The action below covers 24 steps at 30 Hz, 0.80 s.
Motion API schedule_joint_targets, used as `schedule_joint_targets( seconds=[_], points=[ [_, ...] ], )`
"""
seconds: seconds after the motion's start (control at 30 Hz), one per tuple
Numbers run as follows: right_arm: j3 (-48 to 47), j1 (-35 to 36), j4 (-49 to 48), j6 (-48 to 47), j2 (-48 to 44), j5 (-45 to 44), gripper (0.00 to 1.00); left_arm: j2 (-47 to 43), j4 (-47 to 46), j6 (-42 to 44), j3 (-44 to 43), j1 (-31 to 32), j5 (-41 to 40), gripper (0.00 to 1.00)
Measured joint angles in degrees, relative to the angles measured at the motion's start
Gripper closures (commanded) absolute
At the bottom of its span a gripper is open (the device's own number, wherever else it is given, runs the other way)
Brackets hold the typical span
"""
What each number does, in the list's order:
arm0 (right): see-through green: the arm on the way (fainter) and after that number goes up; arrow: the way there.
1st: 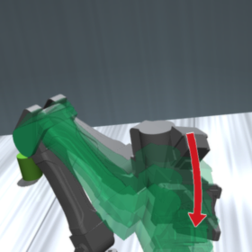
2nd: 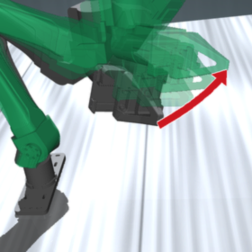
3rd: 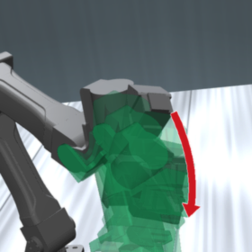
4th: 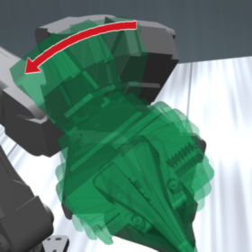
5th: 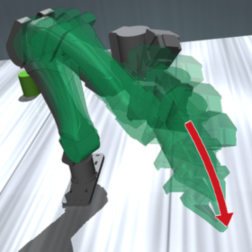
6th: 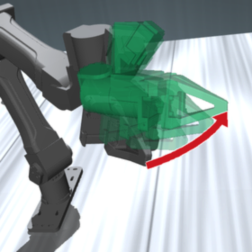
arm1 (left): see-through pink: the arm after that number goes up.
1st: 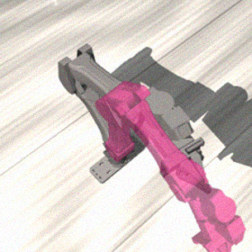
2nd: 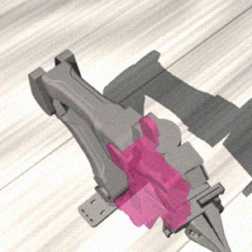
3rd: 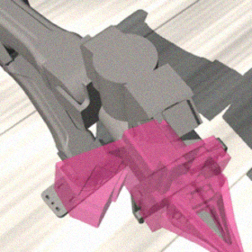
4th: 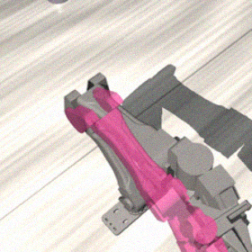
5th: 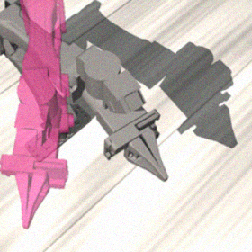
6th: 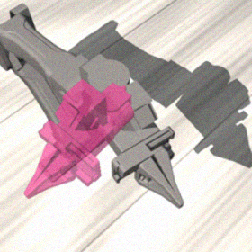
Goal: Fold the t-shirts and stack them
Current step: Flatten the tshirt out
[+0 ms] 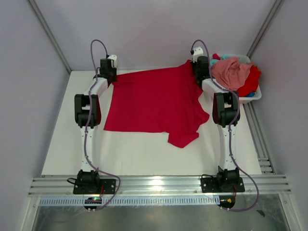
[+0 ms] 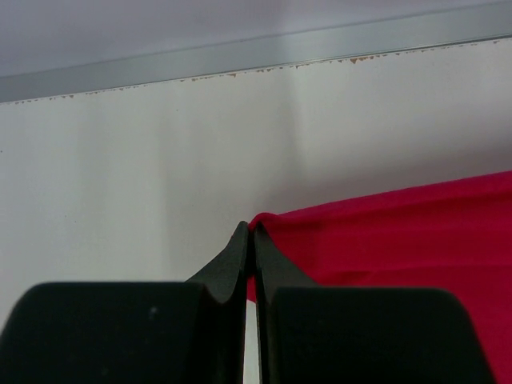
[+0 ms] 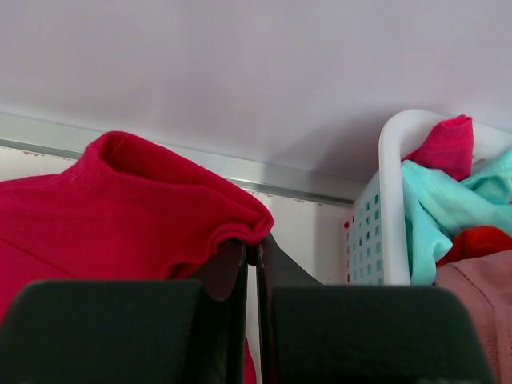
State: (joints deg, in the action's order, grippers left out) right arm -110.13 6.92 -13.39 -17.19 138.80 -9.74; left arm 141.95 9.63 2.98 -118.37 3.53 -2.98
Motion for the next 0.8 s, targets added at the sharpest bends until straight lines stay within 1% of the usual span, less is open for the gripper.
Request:
schedule_joint_targets(
  seconds=[0.1,0.17,0.2,0.23,0.27,0.3,0.33,0.37,0.4,0.43,0.47,0.5,0.63,0.8],
  points=[
    [-0.24,0.68,-1.70,-2.45,0.87,-0.74,0.96,0.81,0.09,1.11,-0.39,0.72,-1.92,0.98],
    [-0.24,1.38,-2.75,-4.35,1.62,-1.25,0.89,0.92,0.07,1.81,-0.39,1.07,-2.91,0.91],
    [-0.24,1.75,-3.04,-5.33,1.92,-1.46,0.71,0.92,0.04,2.12,-0.39,1.20,-3.39,0.87],
    [-0.24,2.10,-3.10,-5.95,2.16,-1.73,0.68,0.92,0.04,2.25,-0.39,1.27,-3.78,0.83],
    [-0.24,2.38,-3.19,-7.02,2.36,-2.10,0.64,0.92,0.04,2.40,-0.42,1.29,-4.35,0.66],
    [-0.24,2.54,-3.26,-7.78,2.43,-2.23,0.50,0.92,0.07,2.82,-0.42,1.27,-4.98,0.56],
    [-0.24,2.64,-3.32,-8.24,2.45,-2.56,0.40,0.92,0.04,3.15,-0.42,1.20,-5.60,0.40],
    [-0.24,2.69,-3.34,-8.94,2.47,-2.84,0.28,0.92,0.07,3.76,-0.42,1.16,-6.05,0.30],
    [-0.24,2.69,-3.37,-9.57,2.47,-3.13,0.19,0.92,0.07,3.74,-0.42,1.05,-6.49,0.22],
    [-0.24,2.67,-3.39,-10.10,2.47,-3.32,0.08,0.92,0.04,3.72,-0.42,0.98,-6.97,0.08],
    [-0.24,2.67,-3.37,-10.40,2.47,-3.63,0.02,0.92,0.07,4.07,-0.42,0.90,-7.23,0.03],
    [-0.24,2.67,-3.34,-10.78,2.45,-3.80,0.01,0.92,0.07,4.00,-0.42,0.83,-7.45,0.01],
    [0.61,2.56,-4.31,-11.74,2.40,-5.11,0.01,0.92,0.09,3.67,-0.42,0.79,-8.07,0.01],
    [7.48,2.73,-2.60,-11.85,-0.48,-6.25,0.01,0.85,0.85,3.13,-0.39,0.81,-8.41,0.01]
  ],
)
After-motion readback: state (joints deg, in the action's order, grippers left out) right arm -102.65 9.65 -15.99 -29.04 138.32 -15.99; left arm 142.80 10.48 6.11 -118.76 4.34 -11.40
